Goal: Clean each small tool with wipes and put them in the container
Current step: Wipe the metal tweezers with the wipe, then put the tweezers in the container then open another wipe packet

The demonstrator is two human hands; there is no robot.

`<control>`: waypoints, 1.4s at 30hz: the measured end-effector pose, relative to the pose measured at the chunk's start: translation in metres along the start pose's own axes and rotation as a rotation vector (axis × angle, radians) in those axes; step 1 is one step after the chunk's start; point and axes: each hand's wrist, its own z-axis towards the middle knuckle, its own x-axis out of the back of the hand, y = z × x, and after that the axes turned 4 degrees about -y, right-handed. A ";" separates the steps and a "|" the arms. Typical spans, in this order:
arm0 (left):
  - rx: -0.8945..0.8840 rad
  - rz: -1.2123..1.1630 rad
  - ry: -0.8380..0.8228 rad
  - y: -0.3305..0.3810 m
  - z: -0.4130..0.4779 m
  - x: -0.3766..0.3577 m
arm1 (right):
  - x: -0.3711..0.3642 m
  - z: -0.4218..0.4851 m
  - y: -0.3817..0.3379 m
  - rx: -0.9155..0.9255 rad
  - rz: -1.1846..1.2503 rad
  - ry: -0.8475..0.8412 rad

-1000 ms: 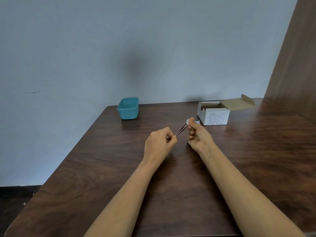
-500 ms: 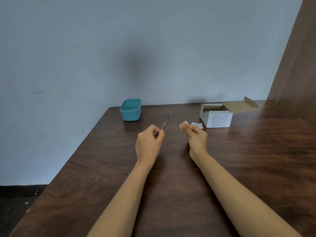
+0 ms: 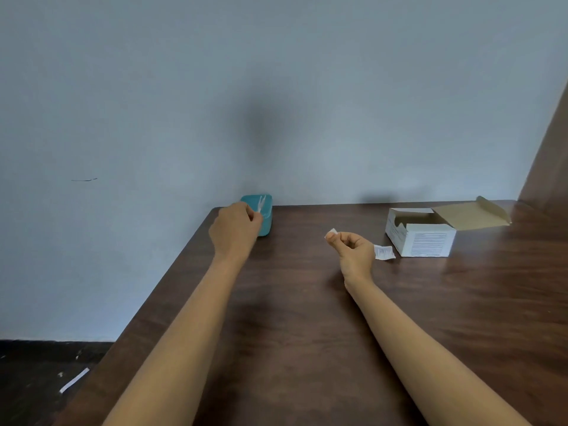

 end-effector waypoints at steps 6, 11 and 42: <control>-0.053 0.317 -0.097 -0.010 0.057 0.000 | -0.018 0.017 0.006 0.000 -0.215 -0.040; -0.086 0.457 -0.204 -0.011 0.091 -0.013 | -0.019 0.022 0.009 -0.012 -0.278 -0.042; -0.061 0.674 -0.268 -0.012 0.129 -0.063 | -0.020 0.024 0.011 0.042 -0.297 -0.085</control>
